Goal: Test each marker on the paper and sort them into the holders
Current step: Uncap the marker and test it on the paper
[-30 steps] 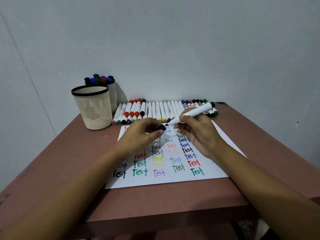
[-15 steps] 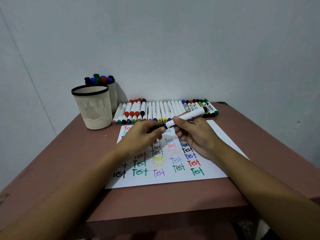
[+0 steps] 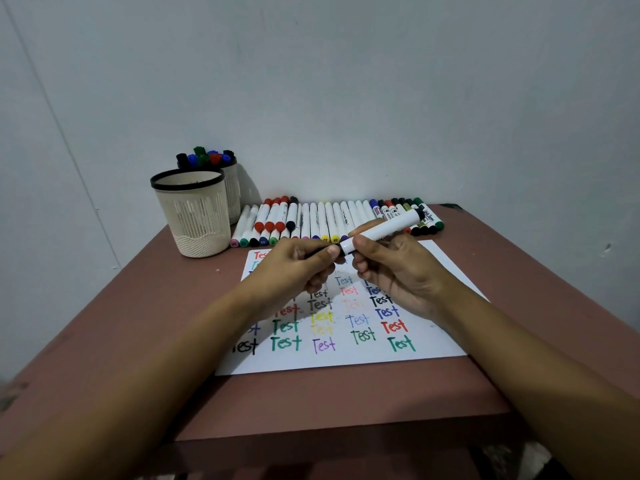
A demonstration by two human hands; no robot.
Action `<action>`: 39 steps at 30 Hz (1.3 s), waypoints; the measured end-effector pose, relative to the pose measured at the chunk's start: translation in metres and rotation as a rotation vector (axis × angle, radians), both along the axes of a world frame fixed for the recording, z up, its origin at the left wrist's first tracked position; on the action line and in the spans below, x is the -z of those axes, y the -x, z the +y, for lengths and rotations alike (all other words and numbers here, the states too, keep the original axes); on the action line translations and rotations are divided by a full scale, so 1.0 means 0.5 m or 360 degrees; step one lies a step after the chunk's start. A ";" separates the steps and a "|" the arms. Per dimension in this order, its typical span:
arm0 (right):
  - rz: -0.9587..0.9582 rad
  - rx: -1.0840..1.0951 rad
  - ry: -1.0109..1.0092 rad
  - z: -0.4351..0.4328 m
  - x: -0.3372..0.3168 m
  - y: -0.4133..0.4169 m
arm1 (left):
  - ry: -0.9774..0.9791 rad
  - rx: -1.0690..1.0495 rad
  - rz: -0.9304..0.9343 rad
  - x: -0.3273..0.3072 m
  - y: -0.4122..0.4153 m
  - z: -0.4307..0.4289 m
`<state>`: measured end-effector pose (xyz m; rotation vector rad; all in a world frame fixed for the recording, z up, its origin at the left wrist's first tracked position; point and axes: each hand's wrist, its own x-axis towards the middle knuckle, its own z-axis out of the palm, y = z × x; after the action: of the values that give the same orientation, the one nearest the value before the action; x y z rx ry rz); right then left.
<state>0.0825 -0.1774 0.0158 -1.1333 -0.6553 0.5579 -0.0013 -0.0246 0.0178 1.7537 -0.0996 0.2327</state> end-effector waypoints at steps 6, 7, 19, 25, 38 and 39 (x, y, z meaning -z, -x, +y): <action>0.0106 0.0077 -0.0005 0.011 -0.005 -0.007 | 0.0110 -0.0168 0.0001 -0.003 -0.011 0.005; 0.0134 0.0089 -0.0012 0.013 -0.006 -0.007 | 0.0194 -0.0203 -0.0006 -0.006 -0.013 0.009; -0.1653 0.0812 0.1399 0.006 0.062 -0.041 | 0.0122 -0.0875 -0.0458 -0.079 -0.008 0.103; -0.1728 0.0635 0.1575 0.004 0.059 -0.037 | -0.0683 -0.1406 -0.0628 -0.207 -0.032 0.216; -0.1797 0.0645 0.1573 0.016 0.051 -0.042 | -0.1058 -0.1766 -0.0335 -0.278 -0.102 0.380; -0.1797 0.0643 0.1575 0.017 0.050 -0.042 | -0.1099 -0.1751 -0.0316 -0.281 -0.107 0.383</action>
<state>0.1034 -0.1691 -0.0092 -2.4977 -1.0924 -0.2411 0.0520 0.1669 0.1583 2.3017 0.7453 1.2887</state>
